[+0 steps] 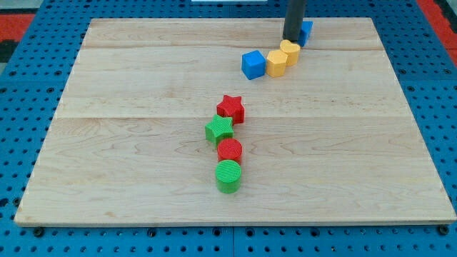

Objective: Push the yellow hexagon and cube slightly to the bottom left of the heart

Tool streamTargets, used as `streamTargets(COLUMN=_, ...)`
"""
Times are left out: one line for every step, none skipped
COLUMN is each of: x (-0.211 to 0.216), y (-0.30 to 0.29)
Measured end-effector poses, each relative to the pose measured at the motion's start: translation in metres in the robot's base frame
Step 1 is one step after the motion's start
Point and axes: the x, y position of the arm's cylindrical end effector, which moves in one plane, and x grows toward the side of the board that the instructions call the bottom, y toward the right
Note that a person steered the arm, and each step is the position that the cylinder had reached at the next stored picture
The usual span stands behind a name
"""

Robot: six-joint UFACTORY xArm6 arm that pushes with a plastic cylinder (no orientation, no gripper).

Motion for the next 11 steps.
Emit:
streamTargets(x=0.02, y=0.041)
streamTargets(x=0.077, y=0.015)
streamTargets(x=0.08, y=-0.048)
streamTargets(x=0.066, y=-0.058)
streamTargets(x=0.105, y=-0.057)
streamTargets(x=0.105, y=-0.006)
streamTargets(x=0.073, y=0.021)
streamTargets(x=0.052, y=-0.066)
streamTargets(x=0.071, y=-0.072)
streamTargets(x=0.047, y=-0.111)
streamTargets(x=0.047, y=-0.072)
